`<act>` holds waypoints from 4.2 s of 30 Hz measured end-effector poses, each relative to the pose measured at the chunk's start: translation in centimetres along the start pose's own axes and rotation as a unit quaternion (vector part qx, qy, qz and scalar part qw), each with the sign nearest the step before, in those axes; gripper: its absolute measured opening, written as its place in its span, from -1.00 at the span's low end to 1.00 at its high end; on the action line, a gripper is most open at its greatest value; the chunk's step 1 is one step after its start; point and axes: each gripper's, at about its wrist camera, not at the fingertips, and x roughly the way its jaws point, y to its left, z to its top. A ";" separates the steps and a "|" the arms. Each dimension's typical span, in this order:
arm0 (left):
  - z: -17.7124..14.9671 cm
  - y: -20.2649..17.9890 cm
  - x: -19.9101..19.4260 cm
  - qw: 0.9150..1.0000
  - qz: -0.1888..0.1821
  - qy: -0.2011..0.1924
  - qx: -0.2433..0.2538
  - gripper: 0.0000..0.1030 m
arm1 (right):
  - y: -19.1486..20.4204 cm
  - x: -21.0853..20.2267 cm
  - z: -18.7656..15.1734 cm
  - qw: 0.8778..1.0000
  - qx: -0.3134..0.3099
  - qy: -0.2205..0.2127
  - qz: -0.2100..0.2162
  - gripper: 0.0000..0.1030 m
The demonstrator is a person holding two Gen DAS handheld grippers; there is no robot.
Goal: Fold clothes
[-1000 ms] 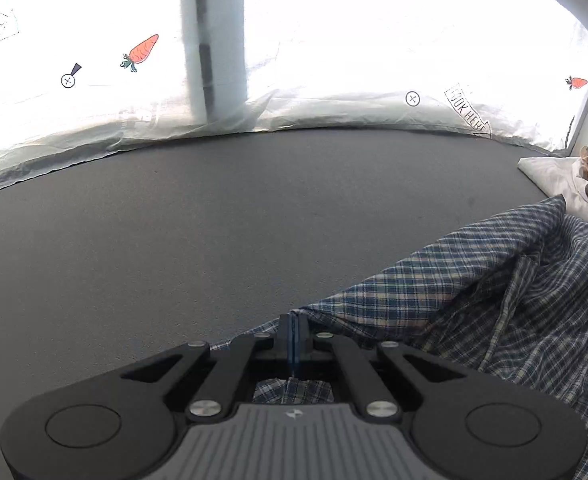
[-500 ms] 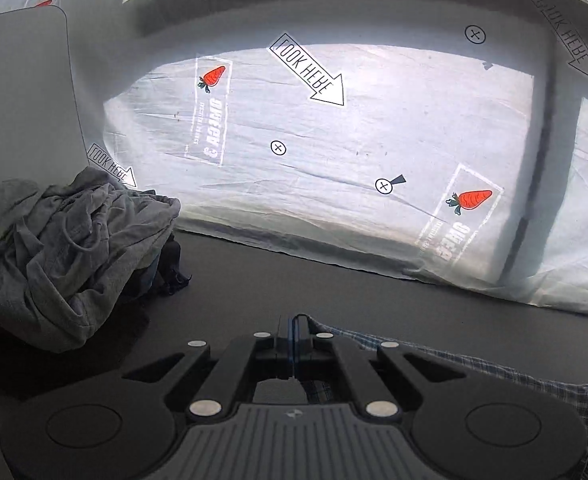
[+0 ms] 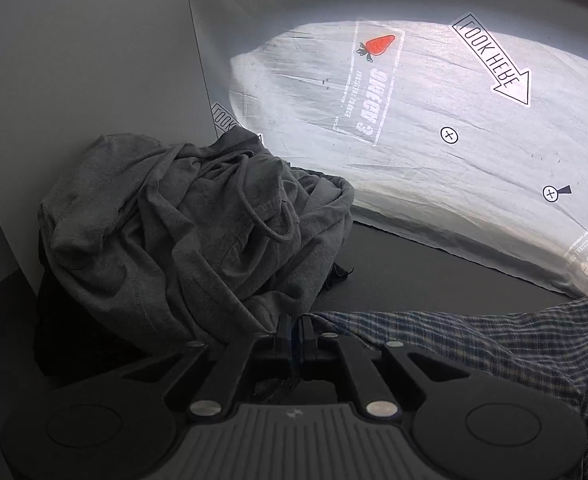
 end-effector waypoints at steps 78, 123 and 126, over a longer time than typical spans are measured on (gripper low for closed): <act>-25.6 -14.2 -16.2 0.704 -0.313 -0.128 0.624 0.12 | 1.0 -17.2 -28.7 0.913 0.266 0.303 -0.056 1.00; -18.5 2.6 -14.6 0.968 -0.216 0.117 -0.052 -0.99 | -0.4 -20.3 -29.3 0.934 0.209 0.286 0.043 0.46; -19.8 0.5 -16.0 0.968 -0.223 0.114 0.018 -0.87 | -0.1 -20.2 -29.2 0.936 0.196 0.288 0.044 0.52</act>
